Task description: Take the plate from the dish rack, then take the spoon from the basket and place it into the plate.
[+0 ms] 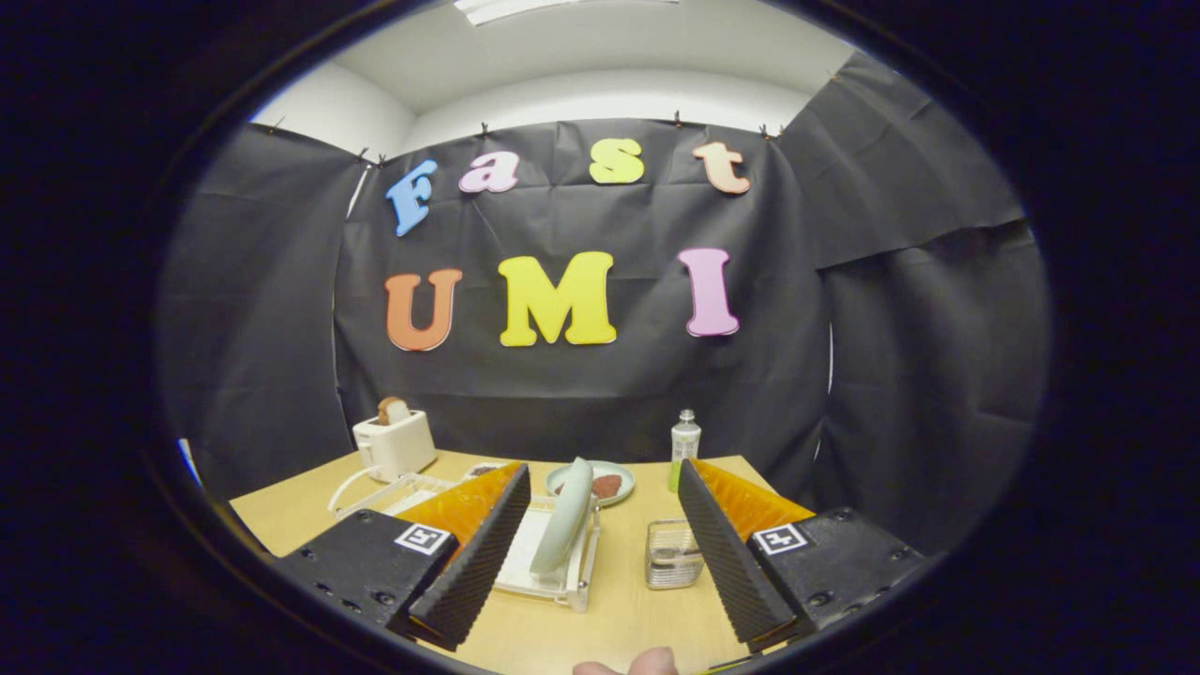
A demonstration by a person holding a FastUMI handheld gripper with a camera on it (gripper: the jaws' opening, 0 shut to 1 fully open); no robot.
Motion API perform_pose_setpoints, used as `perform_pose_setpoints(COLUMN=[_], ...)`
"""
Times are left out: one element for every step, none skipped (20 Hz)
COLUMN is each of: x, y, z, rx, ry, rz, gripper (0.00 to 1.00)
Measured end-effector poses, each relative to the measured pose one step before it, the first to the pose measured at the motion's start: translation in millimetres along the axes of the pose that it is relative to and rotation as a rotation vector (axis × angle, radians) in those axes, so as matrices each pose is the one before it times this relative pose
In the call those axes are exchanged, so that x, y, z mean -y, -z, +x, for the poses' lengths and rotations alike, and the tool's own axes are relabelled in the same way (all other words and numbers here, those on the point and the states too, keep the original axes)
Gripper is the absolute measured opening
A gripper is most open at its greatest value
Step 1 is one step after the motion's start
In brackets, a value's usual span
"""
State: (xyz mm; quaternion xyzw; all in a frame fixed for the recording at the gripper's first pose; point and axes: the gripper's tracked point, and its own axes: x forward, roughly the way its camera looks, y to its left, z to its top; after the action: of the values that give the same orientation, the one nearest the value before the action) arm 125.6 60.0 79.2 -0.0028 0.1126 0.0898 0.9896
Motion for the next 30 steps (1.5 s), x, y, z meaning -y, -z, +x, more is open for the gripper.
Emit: perform_pose_setpoints(x=[-0.09, 0.97, -0.61, -1.9, -2.12, -1.66, -0.26, -1.46, -3.72, -3.26, -0.48, 1.22, -1.65, -3.24, -3.08, -2.15, -2.06, -2.51, -1.55, -0.6, 0.75, 0.21, 2.54, 0.66, -0.95, 0.29, 0.29, -0.99, -1.66, -0.76], y=[-5.47, -7.06, -4.54, -1.29, -1.02, -0.11, 0.45, 2.15, 0.97, 0.54, 0.48, 2.05, 1.14, 2.19, 2.06, 5.61, 4.01, 4.84, 2.46, -0.08, -0.75, 1.49, 2.43, 0.35, -0.26, 1.04, 0.21, 0.93, 1.37, 1.01], z=[11.92, 12.71, 12.45, 12.92, 11.92, 12.01, 11.64, 11.12, 10.02, 11.77, 8.7, 7.53, 7.09, 9.41, 9.23, 10.24, 10.03, 9.88, 8.31, 8.09, 5.7, 4.93, 5.28, 5.17, 3.72, 2.44, 2.25, 1.4, 2.47, -0.61], rx=[-0.02645, -0.03637, -0.04109, -0.04237, -0.05416, -0.04188, -0.05131, -0.05051, -0.05514, -0.05012, -0.03827, -0.03591, -0.03926, -0.04119, -0.04007, -0.04152, -0.04052, -0.03601, -0.0313, -0.02181, -0.01922, -0.01758, -0.0205, -0.0106, -0.00724, -0.00844, -0.00715, -0.00677, -0.00996, -0.00756], ry=[0.00083, 0.00542, -0.00124, -0.00006, -0.00134, -0.00101, 0.00439, -0.00486, -0.0097, -0.0074, 0.00368, 0.01289, 0.00294, -0.00549, -0.00511, -0.00528, -0.00164, -0.00423, -0.00133, 0.00423, 0.00545, 0.00377, 0.01509, 0.00354, -0.00189, 0.00095, 0.00311, -0.00082, -0.00317, 0.0051], rz=[-0.01182, -0.0052, 0.00011, 0.00269, -0.00847, -0.00597, -0.00768, 0.0067, 0.01244, 0.01474, 0.00474, 0.00479, -0.00197, 0.00272, 0.01288, 0.01241, 0.01497, 0.01397, 0.0126, 0.01393, 0.01305, 0.0105, 0.0105, 0.0116, 0.00968, 0.00858, 0.00812, 0.01075, 0.00768, 0.0025], gripper=[1.0, 1.0, 1.0, 1.0, 1.0, 1.0, 1.0, 1.0, 1.0, 1.0, 1.0, 1.0, 1.0, 1.0, 1.0, 1.0, 1.0, 1.0, 1.0, 1.0, 1.0, 1.0, 0.98, 0.96, 0.9, 0.88, 0.82, 0.79, 0.7, 0.64])
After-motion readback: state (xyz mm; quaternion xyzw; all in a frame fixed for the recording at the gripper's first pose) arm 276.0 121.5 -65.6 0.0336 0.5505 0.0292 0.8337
